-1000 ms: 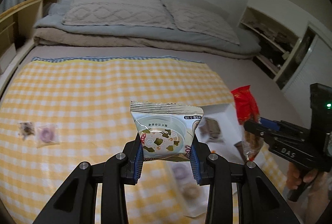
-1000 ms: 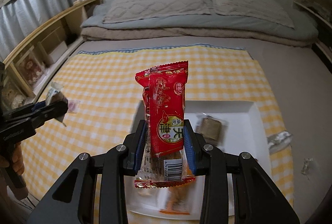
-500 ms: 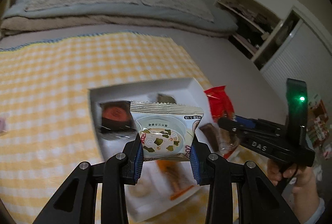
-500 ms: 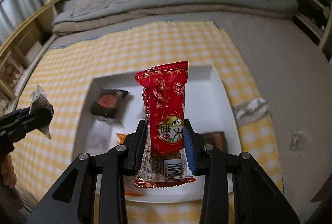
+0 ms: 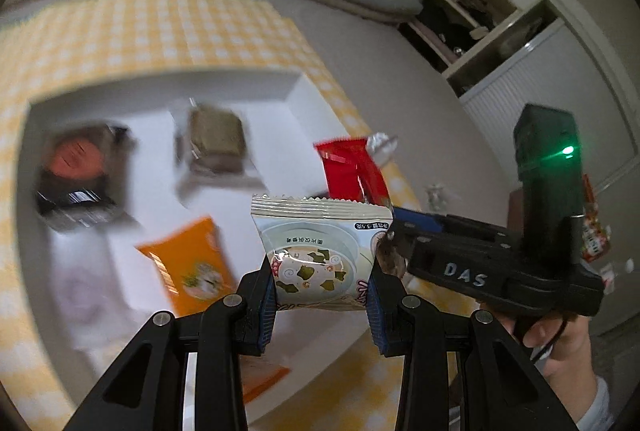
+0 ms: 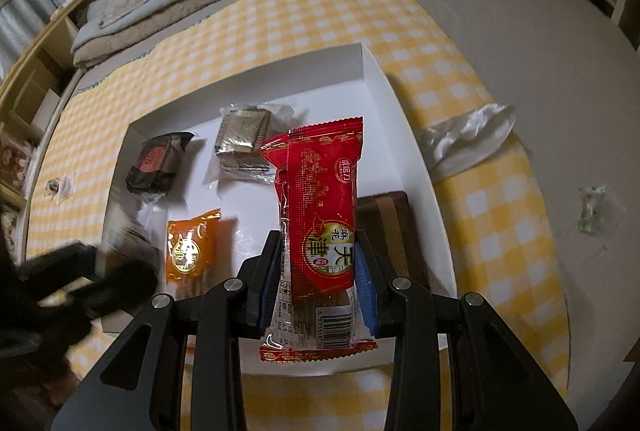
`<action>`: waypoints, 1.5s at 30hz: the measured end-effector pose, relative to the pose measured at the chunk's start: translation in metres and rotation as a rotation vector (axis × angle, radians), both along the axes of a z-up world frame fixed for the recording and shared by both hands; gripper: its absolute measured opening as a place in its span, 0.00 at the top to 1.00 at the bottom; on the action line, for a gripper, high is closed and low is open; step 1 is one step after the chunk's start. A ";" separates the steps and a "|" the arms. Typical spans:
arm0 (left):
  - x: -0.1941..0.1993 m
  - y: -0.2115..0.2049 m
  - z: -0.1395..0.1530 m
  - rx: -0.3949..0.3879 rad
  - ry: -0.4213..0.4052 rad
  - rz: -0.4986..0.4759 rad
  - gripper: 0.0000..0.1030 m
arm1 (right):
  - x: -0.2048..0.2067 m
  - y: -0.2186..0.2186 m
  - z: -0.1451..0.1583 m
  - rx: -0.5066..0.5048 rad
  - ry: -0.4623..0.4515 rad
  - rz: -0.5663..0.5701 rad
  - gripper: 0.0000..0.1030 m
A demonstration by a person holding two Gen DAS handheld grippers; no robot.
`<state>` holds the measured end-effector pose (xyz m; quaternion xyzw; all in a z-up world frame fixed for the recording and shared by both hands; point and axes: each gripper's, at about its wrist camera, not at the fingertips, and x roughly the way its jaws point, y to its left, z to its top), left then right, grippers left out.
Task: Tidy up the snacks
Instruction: 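Lift and carry the red snack and white packet over the white tray, then lower the white packet and red snack into the tray and open both tools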
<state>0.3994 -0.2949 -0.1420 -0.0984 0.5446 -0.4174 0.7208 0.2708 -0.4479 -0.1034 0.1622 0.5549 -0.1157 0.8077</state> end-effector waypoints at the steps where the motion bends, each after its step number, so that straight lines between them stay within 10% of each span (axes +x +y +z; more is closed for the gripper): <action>1: 0.006 -0.004 -0.006 -0.002 0.017 0.004 0.64 | -0.001 -0.001 -0.001 0.003 0.001 -0.001 0.66; 11: 0.062 -0.017 -0.068 -0.040 0.246 0.036 0.64 | -0.002 -0.010 -0.008 0.053 0.009 -0.008 0.66; 23: 0.117 0.001 -0.076 0.115 0.259 0.175 0.64 | 0.009 0.002 -0.021 0.070 0.039 0.034 0.66; 38: 0.153 0.004 -0.072 0.126 0.297 0.183 0.55 | 0.009 0.008 -0.016 0.015 0.066 0.063 0.60; 45: 0.096 0.008 -0.062 0.137 0.254 0.169 0.58 | 0.005 0.006 -0.015 0.011 0.065 0.054 0.60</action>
